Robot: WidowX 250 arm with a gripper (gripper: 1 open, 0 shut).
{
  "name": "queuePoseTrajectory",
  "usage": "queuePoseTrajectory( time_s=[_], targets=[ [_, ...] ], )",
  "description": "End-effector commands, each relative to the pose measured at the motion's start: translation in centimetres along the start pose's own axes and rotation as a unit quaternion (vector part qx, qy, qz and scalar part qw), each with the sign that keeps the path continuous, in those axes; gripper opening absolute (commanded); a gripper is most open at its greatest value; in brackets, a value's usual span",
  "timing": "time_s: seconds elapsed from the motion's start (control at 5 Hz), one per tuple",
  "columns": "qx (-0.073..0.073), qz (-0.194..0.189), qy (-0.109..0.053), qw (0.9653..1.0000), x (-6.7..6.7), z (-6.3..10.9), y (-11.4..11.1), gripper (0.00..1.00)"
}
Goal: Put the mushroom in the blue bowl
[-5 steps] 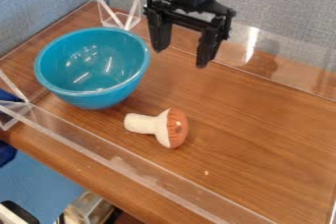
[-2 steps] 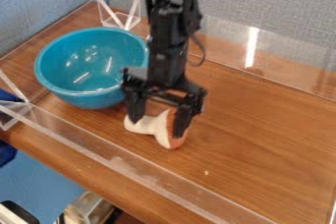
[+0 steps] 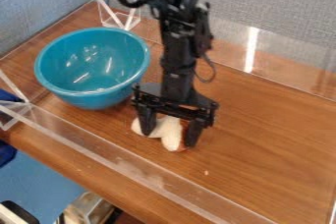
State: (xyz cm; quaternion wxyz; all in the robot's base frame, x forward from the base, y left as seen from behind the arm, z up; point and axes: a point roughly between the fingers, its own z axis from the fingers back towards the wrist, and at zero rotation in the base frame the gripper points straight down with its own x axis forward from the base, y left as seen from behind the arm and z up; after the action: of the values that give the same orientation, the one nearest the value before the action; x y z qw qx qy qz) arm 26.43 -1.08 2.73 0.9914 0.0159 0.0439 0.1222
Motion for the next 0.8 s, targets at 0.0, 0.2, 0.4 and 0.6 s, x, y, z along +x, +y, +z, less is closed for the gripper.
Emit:
queuePoseTrajectory(
  time_s=[0.0,0.2,0.4,0.6],
  targets=[
    [0.001,0.02,-0.011,0.9997,0.6,-0.6,-0.5,1.0],
    [0.006,0.041,-0.014,0.9991,0.6,-0.8,0.1,1.0],
    [0.011,0.058,-0.017,0.9981,0.4,-1.0,0.5,0.0],
    [0.013,0.074,-0.018,0.997,0.1,-1.1,0.9,0.0]
  ],
)
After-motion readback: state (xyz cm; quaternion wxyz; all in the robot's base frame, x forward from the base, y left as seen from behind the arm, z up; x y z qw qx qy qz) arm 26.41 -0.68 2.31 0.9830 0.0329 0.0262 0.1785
